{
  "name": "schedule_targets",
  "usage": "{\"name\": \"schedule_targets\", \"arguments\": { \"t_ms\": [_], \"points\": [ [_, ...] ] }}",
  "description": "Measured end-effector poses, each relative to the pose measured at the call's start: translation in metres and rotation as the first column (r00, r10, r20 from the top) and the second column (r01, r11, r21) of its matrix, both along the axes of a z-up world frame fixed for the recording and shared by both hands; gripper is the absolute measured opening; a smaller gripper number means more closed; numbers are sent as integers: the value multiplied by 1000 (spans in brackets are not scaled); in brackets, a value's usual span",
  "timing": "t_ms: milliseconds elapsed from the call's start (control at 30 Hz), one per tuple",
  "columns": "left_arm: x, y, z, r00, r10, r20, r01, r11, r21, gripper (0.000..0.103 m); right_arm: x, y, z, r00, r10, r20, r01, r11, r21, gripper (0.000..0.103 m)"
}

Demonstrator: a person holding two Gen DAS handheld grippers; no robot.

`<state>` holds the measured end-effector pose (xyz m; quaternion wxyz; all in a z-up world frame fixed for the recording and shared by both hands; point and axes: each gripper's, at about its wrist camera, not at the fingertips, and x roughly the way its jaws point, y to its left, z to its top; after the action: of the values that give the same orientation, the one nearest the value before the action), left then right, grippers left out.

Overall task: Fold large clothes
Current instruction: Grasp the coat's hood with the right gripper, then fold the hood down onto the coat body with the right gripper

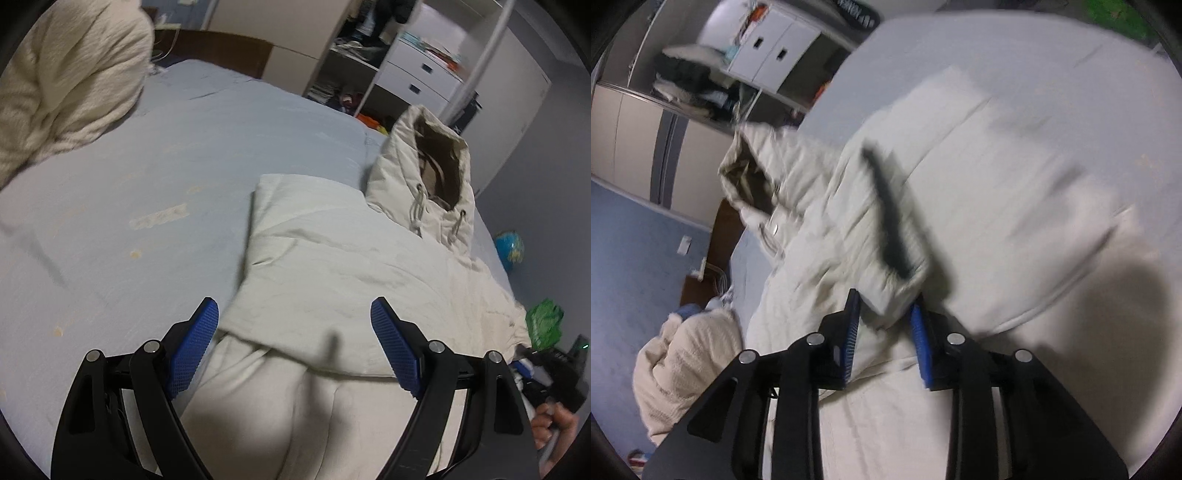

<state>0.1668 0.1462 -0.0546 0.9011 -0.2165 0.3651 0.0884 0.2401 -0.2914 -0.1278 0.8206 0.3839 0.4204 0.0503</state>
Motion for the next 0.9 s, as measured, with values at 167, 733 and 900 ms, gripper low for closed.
{"name": "schedule_targets", "arguments": {
  "t_ms": [167,733,900],
  "points": [
    [16,-8,-2,999,-10,33,9,1000,14,81,2,-31,32,997,-43,70,51,992,-118,37],
    [64,-12,-18,995,-46,84,48,999,-21,83,257,53,97,921,383,64,-348,887,-305,52],
    [69,-1,-24,996,-25,89,31,997,-68,83,312,104,85,862,507,30,-466,813,-348,60]
  ]
}}
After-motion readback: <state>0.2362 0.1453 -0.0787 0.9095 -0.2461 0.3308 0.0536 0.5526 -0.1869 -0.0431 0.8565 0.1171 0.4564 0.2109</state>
